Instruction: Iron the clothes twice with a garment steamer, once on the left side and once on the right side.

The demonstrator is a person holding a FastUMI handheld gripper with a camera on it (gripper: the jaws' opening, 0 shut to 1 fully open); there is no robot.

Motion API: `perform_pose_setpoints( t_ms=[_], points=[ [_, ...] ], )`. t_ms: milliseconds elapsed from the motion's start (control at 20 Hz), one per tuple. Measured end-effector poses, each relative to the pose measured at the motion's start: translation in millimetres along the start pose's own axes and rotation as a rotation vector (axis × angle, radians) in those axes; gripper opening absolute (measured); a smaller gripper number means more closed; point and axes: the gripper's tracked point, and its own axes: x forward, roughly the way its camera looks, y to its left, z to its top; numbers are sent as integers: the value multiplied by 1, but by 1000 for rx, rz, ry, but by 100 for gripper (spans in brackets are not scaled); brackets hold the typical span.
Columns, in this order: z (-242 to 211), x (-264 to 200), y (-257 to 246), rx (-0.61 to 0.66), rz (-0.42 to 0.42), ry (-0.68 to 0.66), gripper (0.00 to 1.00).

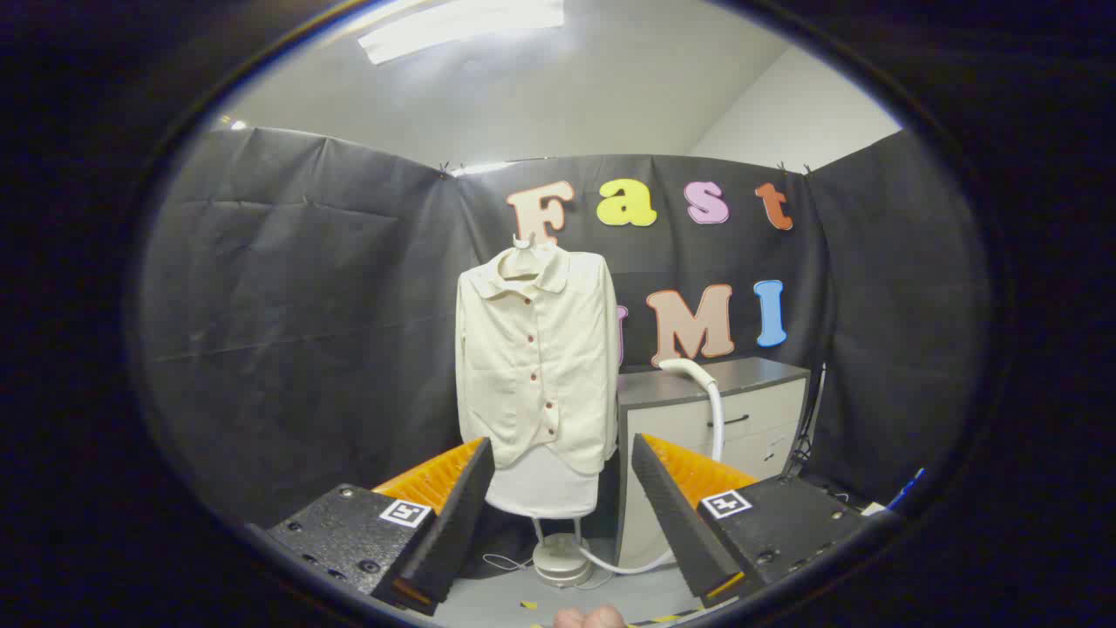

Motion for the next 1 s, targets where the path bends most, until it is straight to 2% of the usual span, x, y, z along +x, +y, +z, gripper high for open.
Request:
perform_pose_setpoints(
  t_ms=[1000],
  points=[
    [-10,35,0,-34,9,42,97]
  ],
)
